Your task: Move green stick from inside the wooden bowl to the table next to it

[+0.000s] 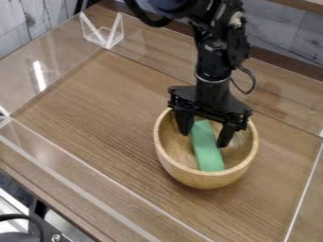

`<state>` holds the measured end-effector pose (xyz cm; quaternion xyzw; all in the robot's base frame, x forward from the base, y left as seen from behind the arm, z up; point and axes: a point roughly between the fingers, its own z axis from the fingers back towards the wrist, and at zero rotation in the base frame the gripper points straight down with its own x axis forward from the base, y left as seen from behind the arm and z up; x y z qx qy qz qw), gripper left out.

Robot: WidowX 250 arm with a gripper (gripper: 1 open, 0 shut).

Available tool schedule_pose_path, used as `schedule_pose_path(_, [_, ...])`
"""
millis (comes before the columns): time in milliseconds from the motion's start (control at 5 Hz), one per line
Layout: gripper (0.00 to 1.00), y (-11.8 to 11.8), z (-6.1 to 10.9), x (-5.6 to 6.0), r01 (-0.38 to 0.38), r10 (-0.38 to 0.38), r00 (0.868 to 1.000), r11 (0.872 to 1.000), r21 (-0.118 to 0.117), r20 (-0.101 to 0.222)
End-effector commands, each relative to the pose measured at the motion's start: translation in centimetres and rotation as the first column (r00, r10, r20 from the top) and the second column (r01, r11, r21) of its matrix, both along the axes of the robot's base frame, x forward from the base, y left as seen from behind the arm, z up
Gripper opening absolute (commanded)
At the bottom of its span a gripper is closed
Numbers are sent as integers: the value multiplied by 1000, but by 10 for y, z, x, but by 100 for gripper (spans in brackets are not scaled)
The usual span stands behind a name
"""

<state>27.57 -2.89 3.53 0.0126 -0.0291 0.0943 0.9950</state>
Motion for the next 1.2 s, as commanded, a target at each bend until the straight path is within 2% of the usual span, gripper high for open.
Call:
schedule_pose_path(0, [100,2,-9,-1,0,0,1000,1000,10,-14])
schedule_pose_path(200, [0,3,-12,-1,-5,5,1000,1000,10,-12])
schedule_pose_path(1000, [0,11,-2,-5,-31,30,999,1000,-4,-24])
